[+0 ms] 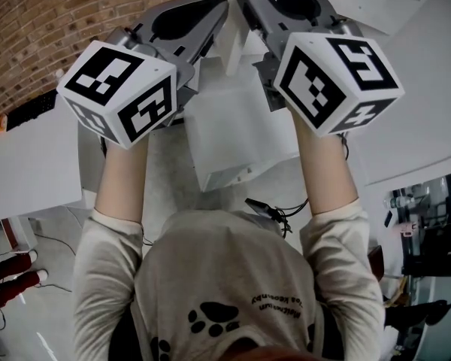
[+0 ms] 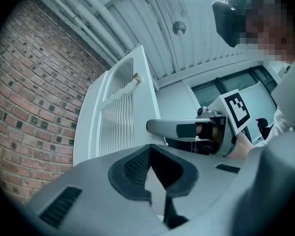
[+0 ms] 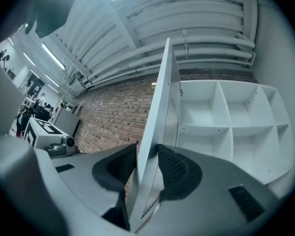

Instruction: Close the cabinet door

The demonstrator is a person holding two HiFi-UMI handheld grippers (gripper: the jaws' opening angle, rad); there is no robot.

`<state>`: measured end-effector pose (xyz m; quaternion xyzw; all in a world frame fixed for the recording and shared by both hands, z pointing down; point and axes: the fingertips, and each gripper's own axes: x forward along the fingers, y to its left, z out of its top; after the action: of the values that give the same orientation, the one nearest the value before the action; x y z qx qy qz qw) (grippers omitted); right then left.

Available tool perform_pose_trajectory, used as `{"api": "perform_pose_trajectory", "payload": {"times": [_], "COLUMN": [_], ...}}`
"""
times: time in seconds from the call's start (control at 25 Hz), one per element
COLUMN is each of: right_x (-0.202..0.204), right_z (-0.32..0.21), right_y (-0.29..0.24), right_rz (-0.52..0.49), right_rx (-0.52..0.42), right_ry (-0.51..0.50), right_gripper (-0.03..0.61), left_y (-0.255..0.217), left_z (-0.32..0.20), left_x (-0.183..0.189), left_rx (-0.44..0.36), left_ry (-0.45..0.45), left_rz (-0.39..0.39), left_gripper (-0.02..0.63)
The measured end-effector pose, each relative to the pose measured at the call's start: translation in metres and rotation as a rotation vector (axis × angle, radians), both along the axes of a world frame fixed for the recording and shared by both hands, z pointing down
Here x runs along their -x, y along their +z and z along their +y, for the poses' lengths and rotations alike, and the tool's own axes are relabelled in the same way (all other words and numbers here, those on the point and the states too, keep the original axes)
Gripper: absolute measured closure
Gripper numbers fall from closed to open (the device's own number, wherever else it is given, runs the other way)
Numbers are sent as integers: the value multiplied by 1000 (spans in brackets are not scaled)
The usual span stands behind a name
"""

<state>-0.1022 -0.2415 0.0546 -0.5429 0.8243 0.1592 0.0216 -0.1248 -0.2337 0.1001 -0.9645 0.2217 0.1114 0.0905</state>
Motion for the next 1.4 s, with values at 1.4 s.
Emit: {"api": "perform_pose_trajectory", "payload": {"times": [1.4], "right_x": [-141], "right_z": [-27], "right_y": [-1], "right_rz": [-28], "right_rx": [44], "right_ry": [-205], "right_gripper": [480], "left_y": [23], "left_z": [-25], "left_x": [-152], "left_rx": [-3], "left_ry": [40], "left_rz": [-38], "left_gripper": [604]}}
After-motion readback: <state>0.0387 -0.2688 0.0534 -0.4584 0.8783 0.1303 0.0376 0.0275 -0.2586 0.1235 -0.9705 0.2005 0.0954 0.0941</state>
